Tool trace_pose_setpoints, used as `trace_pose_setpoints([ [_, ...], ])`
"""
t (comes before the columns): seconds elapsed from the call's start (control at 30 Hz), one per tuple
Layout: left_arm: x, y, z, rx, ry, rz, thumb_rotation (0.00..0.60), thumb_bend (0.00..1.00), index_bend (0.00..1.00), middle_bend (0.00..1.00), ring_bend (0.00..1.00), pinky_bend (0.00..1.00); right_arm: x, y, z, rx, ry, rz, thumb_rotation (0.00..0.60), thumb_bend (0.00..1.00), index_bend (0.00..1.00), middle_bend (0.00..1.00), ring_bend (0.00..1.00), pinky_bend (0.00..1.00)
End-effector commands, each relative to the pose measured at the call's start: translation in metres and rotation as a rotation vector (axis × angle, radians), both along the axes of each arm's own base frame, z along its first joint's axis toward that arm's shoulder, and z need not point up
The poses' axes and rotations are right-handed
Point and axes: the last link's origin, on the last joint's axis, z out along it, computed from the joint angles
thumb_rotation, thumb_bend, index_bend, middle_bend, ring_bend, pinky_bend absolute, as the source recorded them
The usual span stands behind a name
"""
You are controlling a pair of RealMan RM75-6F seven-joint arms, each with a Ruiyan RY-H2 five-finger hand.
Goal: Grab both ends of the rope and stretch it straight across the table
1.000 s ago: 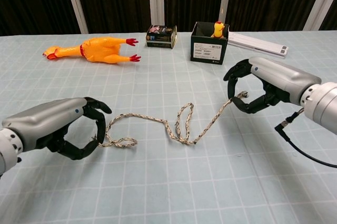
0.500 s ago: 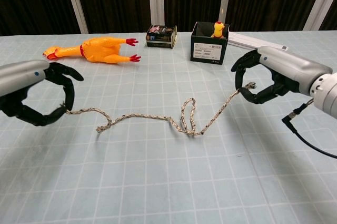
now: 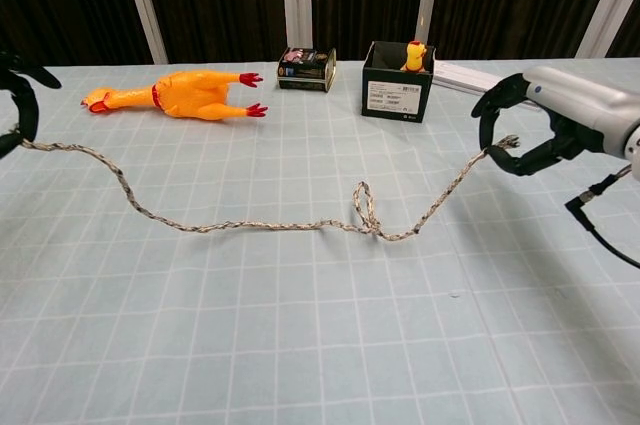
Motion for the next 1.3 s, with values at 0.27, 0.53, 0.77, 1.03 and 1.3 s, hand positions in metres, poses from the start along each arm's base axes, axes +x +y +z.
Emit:
trace_pose_setpoints([
  [0.27,-0.019,0.003,0.028,0.046,0.012,0.023,0.600,0.63,0.61,0.13,0.00,0.00,-0.019,-0.006,0.025,-0.056,0.040,-0.032,0.600,0.52,0.58,0.25,0.01,0.00],
  [0.53,-0.027,0.000,0.037,0.060,0.014,0.032,0.600,0.63,0.61,0.13,0.00,0.00,-0.033,-0.010,0.041,-0.096,0.073,-0.054,0.600,0.52,0.58,0.25,0.01,0.00],
  [0.77,-0.041,-0.006,0.054,0.088,0.021,0.056,0.600,0.63,0.61,0.13,0.00,0.00,-0.054,-0.016,0.063,-0.144,0.089,-0.106,0.600,0.52,0.58,0.25,0.01,0.00],
  [1.03,-0.050,-0.012,0.063,0.097,0.021,0.073,0.600,0.63,0.61,0.13,0.00,0.00,-0.061,-0.017,0.076,-0.163,0.092,-0.120,0.600,0.52,0.58,0.25,0.01,0.00],
  [1.3,-0.054,-0.014,0.064,0.100,0.026,0.075,0.600,0.63,0.61,0.13,0.00,0.00,-0.071,-0.015,0.080,-0.177,0.111,-0.143,0.600,0.52,0.58,0.25,0.01,0.00],
])
